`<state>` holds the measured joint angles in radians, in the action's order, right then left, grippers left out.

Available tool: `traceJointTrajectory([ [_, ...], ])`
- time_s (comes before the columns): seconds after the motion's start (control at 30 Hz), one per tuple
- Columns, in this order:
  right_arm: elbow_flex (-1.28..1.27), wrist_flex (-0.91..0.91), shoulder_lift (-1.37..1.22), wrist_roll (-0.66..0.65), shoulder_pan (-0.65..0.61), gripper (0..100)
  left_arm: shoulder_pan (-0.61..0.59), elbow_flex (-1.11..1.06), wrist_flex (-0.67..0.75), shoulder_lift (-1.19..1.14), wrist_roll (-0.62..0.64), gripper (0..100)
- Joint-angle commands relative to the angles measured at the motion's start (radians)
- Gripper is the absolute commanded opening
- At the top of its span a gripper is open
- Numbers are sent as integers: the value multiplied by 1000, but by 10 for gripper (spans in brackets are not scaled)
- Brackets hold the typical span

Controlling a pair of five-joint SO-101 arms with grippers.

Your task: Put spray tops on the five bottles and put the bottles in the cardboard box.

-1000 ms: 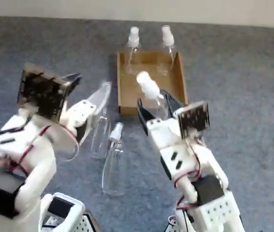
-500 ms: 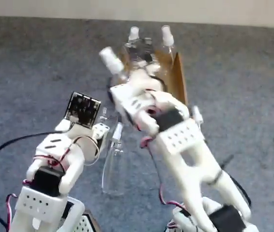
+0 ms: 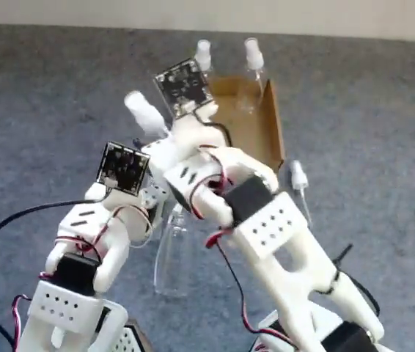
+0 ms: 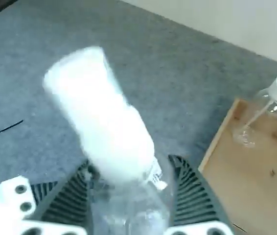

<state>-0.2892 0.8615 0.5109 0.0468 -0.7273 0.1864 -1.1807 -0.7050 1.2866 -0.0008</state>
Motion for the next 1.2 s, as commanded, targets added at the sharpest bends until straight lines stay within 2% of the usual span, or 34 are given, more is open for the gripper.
traceJointTrajectory([
  [0.0, 61, 15, 68, 3, 39, 3, -27, 10, 34, -13, 3, 256],
  [0.2, 67, 12, 12, -55, 150, 3, -41, 1, 28, -12, 0, 256],
  [0.3, 68, -42, -59, -69, 260, 3, -113, -48, 34, -12, -68, 255],
  [0.4, 71, -151, -139, -72, 334, 3, -213, -67, 61, -12, -89, 255],
  [0.57, 64, -404, -275, -68, 335, 3, -318, -91, 147, -21, -84, 255],
  [0.67, 62, -510, -348, -68, 325, 3, -325, -116, 175, -21, -84, 255],
  [1.03, 67, -542, -461, -75, 472, 3, -321, -127, 186, -21, -84, 255],
  [1.17, 64, -581, -504, -69, 476, 3, -321, -131, 186, -21, -84, 255],
])
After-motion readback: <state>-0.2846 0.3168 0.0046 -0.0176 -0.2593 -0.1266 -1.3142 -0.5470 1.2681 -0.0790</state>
